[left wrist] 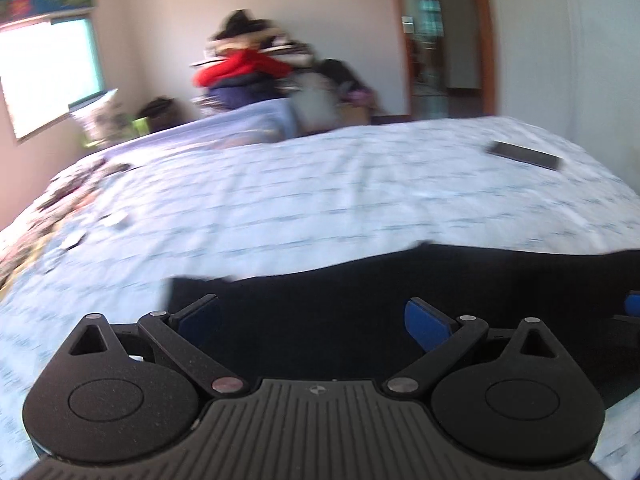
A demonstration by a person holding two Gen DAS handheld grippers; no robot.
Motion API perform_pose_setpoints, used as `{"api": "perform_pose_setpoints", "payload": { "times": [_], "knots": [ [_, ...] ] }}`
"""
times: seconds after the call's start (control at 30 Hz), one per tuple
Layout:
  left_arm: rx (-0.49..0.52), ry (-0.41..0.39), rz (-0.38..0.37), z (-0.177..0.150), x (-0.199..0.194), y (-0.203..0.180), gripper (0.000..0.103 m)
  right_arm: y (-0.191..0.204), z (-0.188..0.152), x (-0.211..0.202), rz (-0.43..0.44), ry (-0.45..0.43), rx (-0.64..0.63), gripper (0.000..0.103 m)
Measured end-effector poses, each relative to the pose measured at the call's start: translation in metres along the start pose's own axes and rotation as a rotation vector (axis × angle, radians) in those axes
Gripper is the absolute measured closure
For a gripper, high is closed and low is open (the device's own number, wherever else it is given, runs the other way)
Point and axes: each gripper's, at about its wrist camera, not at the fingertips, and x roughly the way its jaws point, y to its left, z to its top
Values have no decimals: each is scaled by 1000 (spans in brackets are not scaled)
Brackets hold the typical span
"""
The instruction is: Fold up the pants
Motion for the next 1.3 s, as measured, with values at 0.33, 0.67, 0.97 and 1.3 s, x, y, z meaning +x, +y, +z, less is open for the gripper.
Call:
{"api": "perform_pose_setpoints", "payload": {
  "times": [0.33, 0.67, 0.97, 1.3],
  "knots": [
    [-125, 34, 442, -2, -57, 195, 3, 117, 25, 38, 186, -28, -244, 72],
    [-268, 166, 114, -18, 19, 183, 2, 242, 7, 94, 154, -12, -670, 69],
    [-319, 239, 107, -40, 54, 202, 2, 278, -21, 119, -43, -41, -1048, 58],
    [-543, 300, -113, -51, 69, 229, 2, 292, -31, 130, -70, -115, -1139, 88]
  ]
}}
